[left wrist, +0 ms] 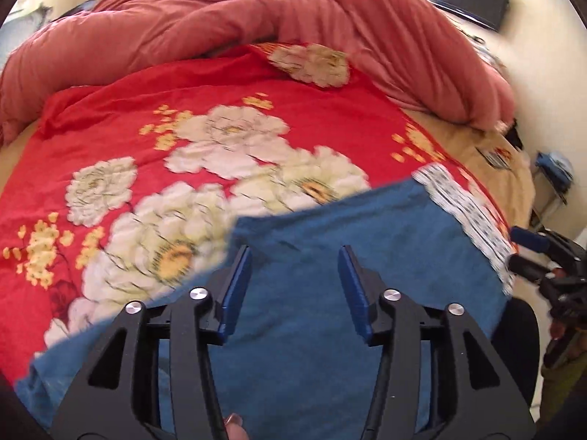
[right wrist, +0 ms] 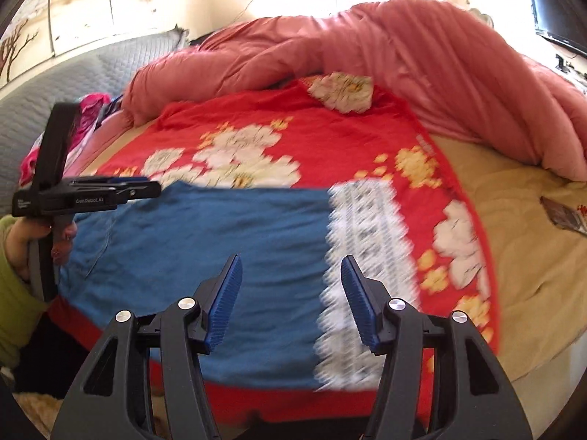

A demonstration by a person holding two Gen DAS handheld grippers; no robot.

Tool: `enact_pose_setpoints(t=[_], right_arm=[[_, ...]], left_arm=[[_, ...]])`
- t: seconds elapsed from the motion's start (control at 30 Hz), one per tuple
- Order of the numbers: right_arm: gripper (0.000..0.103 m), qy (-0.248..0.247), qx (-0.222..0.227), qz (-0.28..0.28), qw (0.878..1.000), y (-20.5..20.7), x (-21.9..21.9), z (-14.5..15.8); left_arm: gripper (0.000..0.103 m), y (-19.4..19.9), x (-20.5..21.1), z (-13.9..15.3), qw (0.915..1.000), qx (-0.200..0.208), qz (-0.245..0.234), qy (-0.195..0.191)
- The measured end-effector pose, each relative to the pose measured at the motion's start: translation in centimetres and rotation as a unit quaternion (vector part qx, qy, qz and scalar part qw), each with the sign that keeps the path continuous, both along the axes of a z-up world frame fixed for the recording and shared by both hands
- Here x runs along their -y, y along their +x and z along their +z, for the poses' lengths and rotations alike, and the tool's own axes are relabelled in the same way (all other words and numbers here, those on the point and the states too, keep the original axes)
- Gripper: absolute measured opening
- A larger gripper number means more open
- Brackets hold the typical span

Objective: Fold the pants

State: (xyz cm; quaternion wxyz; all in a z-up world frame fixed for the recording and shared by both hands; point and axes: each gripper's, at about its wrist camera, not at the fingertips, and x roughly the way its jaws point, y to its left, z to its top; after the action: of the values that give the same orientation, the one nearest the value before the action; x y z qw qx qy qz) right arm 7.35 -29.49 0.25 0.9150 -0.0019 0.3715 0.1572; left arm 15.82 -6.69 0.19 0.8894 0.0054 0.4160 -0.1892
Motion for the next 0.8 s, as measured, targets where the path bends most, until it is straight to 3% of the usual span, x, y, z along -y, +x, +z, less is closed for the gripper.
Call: enact_pose_setpoints(t=[0.27,0.4,0.63,0.8], right_arm=[[0.058,-0.043,-0.048,-0.017,0.998,-1.4,-0.5,-3.1],[0.062,-0.074,-0.062,-0.041,0.994,-1.9,0.4,-4.1],[0.062,-0.057,-0.084,-0.046,0.994,-1.7,1.0,-5.2],[0.062,0.007,-0.070,-0.061,0.996,-2.6,2.3,-3.7]], left_arm=[[0.052,-3.8,4.7,-2.9,0.9970,-0.026,-0.068,0.029],[0.057,-5.6,6.1,-4.3,0.9946,-0.024,-0.077,0.065],[0.062,-5.5,6.2,-5.1,0.9942,-0.018,-0.074,0.075],[0.068,-5.6,6.1,-4.0,0.9952,-0.017,-0.078,0.056]])
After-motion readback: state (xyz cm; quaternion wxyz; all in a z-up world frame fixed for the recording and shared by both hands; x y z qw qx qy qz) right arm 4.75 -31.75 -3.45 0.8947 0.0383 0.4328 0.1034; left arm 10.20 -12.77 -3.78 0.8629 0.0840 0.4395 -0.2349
